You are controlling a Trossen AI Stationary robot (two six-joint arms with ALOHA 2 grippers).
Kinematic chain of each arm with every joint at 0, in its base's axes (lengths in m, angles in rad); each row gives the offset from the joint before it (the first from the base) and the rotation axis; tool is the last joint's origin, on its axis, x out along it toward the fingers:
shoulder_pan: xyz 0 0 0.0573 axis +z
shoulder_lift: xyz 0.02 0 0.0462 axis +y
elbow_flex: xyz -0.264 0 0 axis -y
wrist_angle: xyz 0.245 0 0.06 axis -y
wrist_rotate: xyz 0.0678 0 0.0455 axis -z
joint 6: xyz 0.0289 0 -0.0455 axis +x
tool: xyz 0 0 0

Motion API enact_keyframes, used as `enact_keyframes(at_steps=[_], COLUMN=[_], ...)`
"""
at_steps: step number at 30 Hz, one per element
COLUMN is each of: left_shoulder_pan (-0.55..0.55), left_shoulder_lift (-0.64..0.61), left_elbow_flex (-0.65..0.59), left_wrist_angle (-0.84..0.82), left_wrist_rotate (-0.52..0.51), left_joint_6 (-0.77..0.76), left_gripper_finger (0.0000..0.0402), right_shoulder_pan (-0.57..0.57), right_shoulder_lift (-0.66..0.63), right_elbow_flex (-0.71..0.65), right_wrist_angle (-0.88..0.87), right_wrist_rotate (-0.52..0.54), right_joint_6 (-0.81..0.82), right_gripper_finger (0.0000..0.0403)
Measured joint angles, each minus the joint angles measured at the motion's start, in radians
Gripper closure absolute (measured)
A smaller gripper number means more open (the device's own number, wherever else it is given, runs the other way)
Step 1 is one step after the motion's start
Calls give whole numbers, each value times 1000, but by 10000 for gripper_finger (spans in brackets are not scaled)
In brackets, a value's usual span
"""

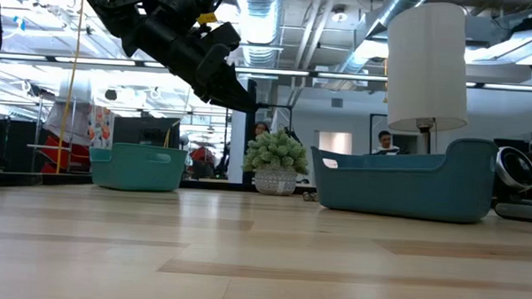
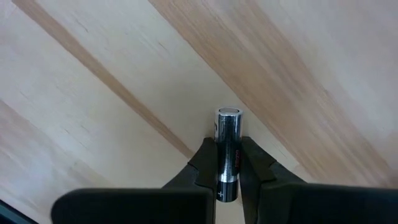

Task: Sort batteries
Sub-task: Put the silver battery into the blue bin

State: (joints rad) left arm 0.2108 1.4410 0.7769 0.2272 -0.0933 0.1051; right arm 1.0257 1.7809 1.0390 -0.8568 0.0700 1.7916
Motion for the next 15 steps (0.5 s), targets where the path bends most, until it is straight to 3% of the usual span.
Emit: enact_keyframes(at_steps=[15], left_shoulder_pan=[0], left_shoulder_lift=[0], left_elbow_flex=[0], left_wrist_angle=[0], left_wrist_rotate=[0], left_joint_6=[0], left_gripper_finger=[258], right_shoulder_pan=[0], right_shoulder_lift=[0], right_elbow_flex=[3], right_wrist_angle=[0], right_wrist_rotate=[7], right_joint_6=[-13], right_gripper_finger=[359])
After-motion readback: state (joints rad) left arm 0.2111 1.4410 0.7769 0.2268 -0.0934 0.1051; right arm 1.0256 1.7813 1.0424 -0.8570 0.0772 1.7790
